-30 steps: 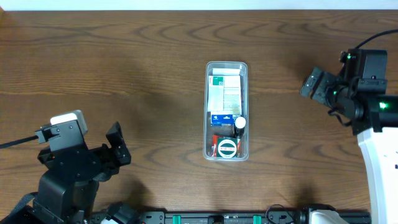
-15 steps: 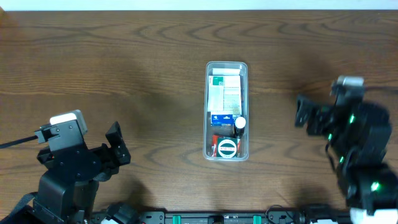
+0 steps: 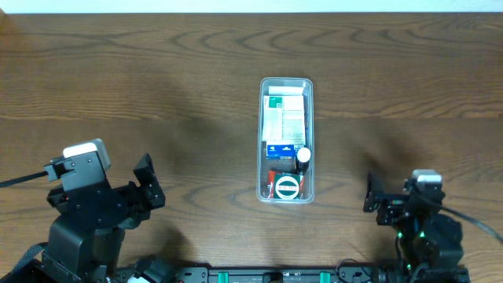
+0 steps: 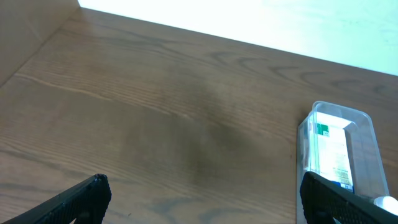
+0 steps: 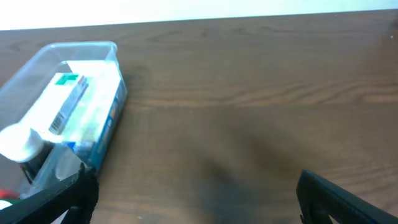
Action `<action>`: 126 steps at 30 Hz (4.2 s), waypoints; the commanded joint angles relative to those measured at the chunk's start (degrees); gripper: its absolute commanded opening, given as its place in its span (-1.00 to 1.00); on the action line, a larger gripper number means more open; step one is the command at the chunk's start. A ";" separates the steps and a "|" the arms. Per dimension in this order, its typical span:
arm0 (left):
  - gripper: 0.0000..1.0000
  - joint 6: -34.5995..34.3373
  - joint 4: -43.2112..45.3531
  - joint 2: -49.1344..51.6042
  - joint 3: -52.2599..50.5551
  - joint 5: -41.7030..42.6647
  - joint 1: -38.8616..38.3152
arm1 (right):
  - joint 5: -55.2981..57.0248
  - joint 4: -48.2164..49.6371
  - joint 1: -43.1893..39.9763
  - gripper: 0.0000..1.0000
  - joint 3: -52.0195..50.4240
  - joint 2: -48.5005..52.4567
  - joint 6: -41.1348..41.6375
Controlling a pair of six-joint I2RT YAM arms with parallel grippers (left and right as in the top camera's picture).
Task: Pack container
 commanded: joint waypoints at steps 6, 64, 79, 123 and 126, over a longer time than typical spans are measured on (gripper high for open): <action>0.96 1.16 -0.15 0.20 0.31 -1.05 0.35 | -0.02 -0.20 0.35 0.99 -7.63 -4.44 0.17; 0.96 21.33 20.26 -9.68 -20.46 22.10 29.51 | -0.24 -2.67 0.35 0.99 -10.47 -4.35 0.57; 0.96 26.21 32.65 -33.99 -54.25 33.75 33.68 | -0.24 -2.67 0.35 0.98 -10.47 -4.35 0.57; 0.96 26.23 39.60 -42.56 -71.54 33.73 33.68 | -0.24 -2.67 0.35 0.98 -10.47 -4.35 0.57; 0.96 26.23 39.60 -42.56 -71.54 33.73 33.68 | -0.24 -2.67 0.35 0.99 -10.47 -4.35 0.57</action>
